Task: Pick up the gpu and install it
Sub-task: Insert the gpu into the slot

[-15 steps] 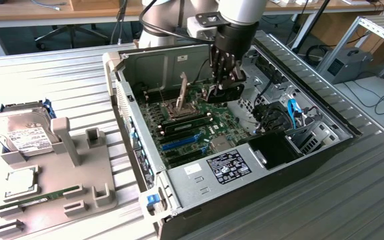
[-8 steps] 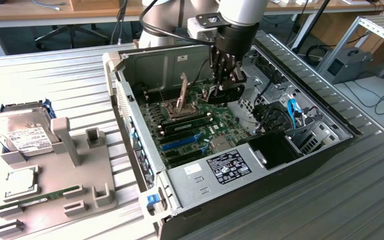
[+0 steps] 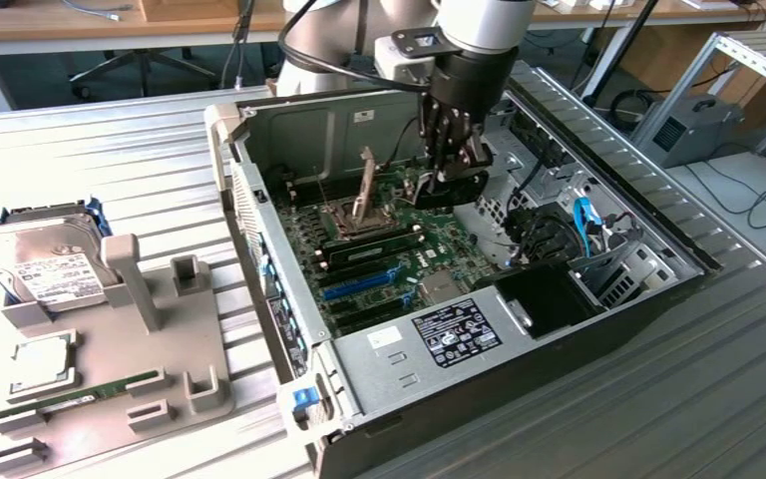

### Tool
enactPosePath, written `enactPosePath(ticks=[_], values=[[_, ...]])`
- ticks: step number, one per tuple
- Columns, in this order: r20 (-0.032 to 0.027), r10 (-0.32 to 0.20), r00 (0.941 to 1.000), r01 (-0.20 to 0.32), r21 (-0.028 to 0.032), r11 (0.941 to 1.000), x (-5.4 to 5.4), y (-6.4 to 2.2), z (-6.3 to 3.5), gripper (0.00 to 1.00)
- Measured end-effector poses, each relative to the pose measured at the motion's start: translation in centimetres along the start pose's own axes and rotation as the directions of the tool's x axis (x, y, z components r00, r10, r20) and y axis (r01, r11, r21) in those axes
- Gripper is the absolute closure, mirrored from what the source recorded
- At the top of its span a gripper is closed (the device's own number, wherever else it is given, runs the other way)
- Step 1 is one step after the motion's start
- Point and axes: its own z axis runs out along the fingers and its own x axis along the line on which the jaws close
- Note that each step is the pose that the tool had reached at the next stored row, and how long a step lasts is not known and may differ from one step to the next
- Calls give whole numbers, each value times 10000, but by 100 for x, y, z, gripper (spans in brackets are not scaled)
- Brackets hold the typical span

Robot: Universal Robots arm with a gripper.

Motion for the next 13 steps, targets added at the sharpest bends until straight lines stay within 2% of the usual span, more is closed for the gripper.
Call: enactPosePath(ticks=[13], values=[[0, 0, 10000, 0, 0, 10000, 31, -1, 7, 74]])
